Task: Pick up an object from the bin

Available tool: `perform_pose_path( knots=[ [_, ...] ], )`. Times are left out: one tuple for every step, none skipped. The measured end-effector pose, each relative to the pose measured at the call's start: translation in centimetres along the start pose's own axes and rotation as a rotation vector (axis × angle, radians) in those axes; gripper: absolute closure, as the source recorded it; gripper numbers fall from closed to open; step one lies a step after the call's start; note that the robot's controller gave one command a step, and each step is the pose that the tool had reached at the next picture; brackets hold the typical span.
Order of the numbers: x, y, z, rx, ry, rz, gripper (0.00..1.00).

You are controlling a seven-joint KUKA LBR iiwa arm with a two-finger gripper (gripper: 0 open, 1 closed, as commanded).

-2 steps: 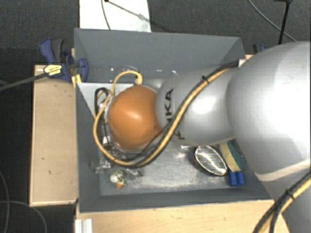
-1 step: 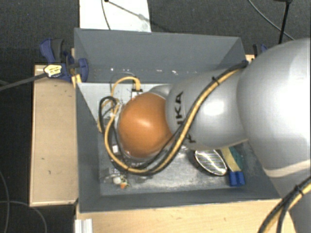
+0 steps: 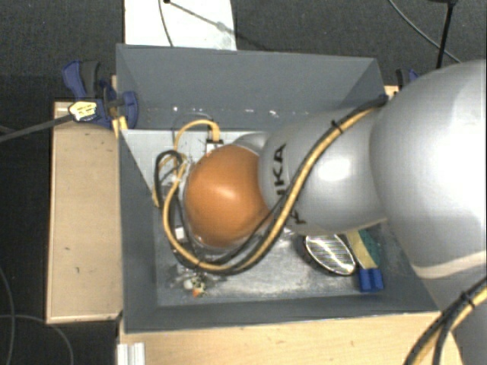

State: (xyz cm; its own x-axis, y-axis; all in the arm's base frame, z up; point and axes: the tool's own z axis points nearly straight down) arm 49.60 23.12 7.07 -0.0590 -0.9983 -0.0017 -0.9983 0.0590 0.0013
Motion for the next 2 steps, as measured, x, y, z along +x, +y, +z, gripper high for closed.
perform_pose_path(
  knots=[
    [-0.1,-0.11,-3.74,0.006,-0.002,0.01,1.0],
    [-0.17,-0.18,-4.47,0.005,-0.003,0.02,1.0]
  ],
)
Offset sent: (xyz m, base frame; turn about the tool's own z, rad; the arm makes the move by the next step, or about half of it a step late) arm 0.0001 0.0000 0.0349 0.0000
